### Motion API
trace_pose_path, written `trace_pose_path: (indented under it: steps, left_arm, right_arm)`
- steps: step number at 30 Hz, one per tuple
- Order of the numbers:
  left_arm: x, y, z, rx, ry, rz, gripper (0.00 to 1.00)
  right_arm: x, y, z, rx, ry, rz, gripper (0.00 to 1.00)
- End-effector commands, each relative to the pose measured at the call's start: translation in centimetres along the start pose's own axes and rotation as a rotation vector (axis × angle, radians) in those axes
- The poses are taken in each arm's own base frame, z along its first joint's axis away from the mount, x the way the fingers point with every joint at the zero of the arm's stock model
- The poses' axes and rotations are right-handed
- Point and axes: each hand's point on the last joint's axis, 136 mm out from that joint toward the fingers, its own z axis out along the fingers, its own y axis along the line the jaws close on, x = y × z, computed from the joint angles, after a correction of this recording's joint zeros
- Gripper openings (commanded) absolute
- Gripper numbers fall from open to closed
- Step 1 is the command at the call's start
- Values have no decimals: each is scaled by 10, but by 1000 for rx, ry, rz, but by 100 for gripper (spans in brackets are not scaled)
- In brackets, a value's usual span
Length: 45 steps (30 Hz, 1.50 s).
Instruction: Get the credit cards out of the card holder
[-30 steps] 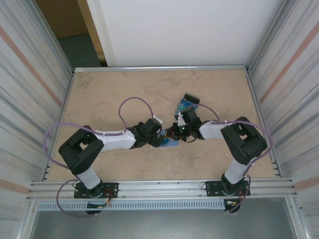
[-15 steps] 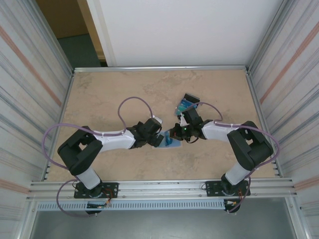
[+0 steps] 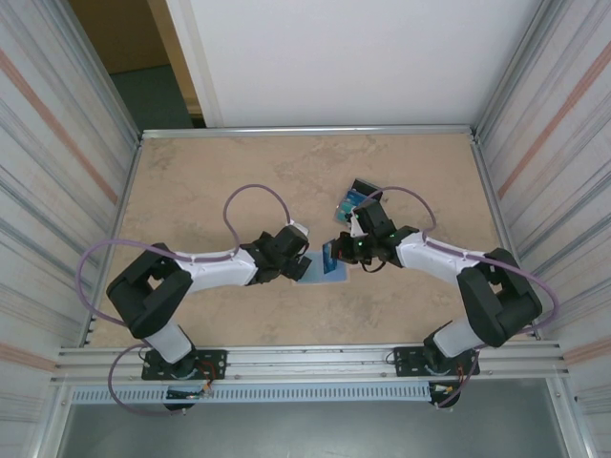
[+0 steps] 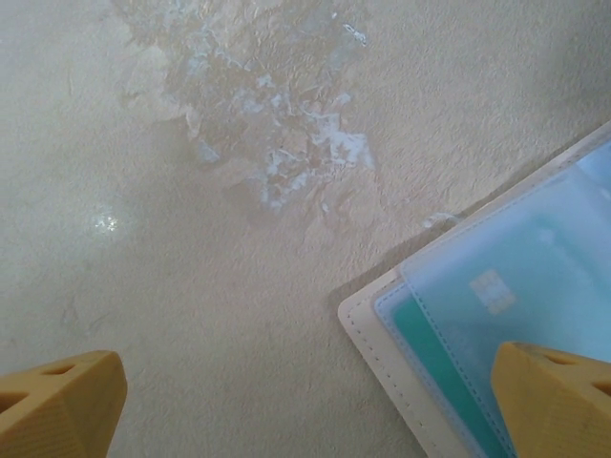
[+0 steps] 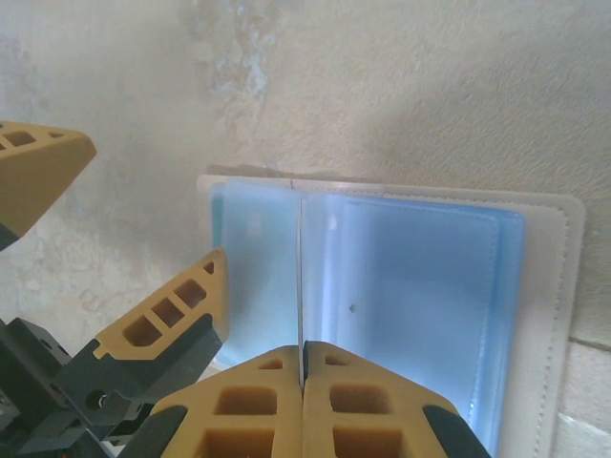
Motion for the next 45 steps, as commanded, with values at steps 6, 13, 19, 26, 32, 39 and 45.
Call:
trace_pose_path:
  steps: [6,13,19,26,32,39,45]
  left_arm:
    - [-4,24,-16,-54,-29,-28,99]
    - [-18,24,-29,-24,-81,-91,99]
    - [-24,23,-34,-4,-114,-135,99]
    - [-22,23,-35,5,-127,-163,99]
    - [-23,18,-35,36,-138,-179,99]
    - [-23,10,-31,75,-127,-172,99]
    - [-19,8,-26,84,-111,-172,99]
  right_arm:
    - [-27,12,-36,71,-129,-147,0]
    - [-56,12,-59,184,-229,-263,0]
    - [-86,14,-75,277,-325,-387,0]
    - [-117,7,-83,345,-366,-461,0]
    - [-135,4,-83,357,-372,-551,0]
    - [-155,-4,-85,386,-361,-673,0]
    - [-169,-11,-85,364,-327,-741,0]
